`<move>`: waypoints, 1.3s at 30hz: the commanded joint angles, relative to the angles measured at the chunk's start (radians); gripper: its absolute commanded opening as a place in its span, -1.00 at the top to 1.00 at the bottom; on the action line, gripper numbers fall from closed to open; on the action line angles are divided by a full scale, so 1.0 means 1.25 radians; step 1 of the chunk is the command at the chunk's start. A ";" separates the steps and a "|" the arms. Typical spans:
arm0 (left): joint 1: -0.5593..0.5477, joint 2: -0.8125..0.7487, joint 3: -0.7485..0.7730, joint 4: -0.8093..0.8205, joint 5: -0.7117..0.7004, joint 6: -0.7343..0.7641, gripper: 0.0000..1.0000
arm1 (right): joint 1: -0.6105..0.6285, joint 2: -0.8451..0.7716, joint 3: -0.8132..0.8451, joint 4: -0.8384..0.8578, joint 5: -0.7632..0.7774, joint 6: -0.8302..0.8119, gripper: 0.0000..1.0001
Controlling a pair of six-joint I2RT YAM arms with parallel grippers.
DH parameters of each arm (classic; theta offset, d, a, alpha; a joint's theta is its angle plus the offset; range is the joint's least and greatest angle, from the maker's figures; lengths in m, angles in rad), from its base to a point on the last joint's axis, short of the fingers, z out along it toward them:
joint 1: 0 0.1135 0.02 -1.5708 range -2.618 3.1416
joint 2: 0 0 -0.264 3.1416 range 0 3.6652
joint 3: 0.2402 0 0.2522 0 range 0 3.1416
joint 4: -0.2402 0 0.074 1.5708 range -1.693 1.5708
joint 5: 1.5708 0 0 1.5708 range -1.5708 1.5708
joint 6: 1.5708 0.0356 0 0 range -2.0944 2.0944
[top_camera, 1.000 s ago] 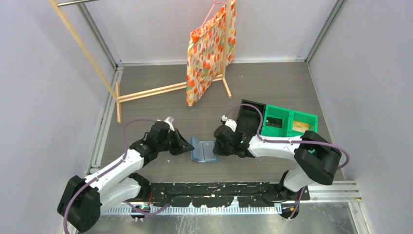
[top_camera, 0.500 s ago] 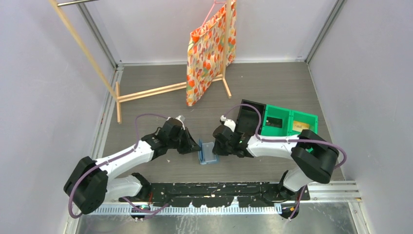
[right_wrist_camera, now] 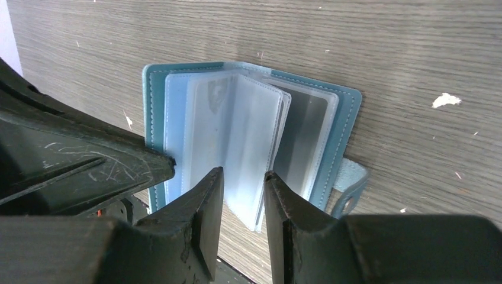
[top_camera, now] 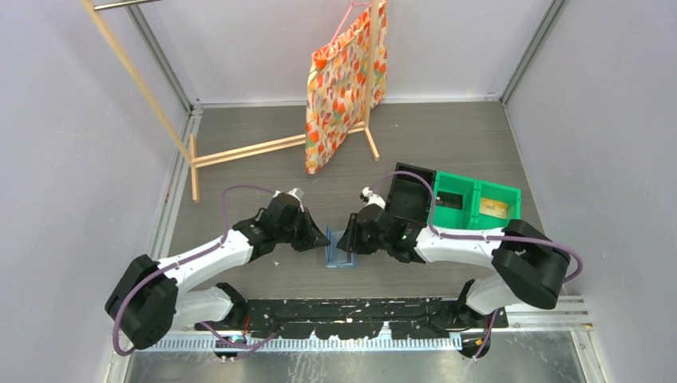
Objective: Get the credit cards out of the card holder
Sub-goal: Remove the credit card from the card holder.
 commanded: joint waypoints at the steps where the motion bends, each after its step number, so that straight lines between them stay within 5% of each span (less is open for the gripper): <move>1: -0.003 -0.017 -0.012 0.017 -0.018 0.002 0.99 | 0.002 0.011 0.013 0.044 -0.009 0.026 0.29; 7: -0.003 -0.034 -0.026 0.013 -0.020 0.001 0.99 | -0.001 -0.027 0.017 -0.086 0.097 0.030 0.27; 29: -0.003 -0.051 -0.048 0.004 -0.037 0.003 0.99 | -0.001 -0.114 -0.005 -0.150 0.207 0.044 0.22; 39: -0.003 -0.110 -0.074 -0.059 -0.080 0.024 0.99 | 0.021 -0.028 0.048 -0.097 0.097 -0.001 0.30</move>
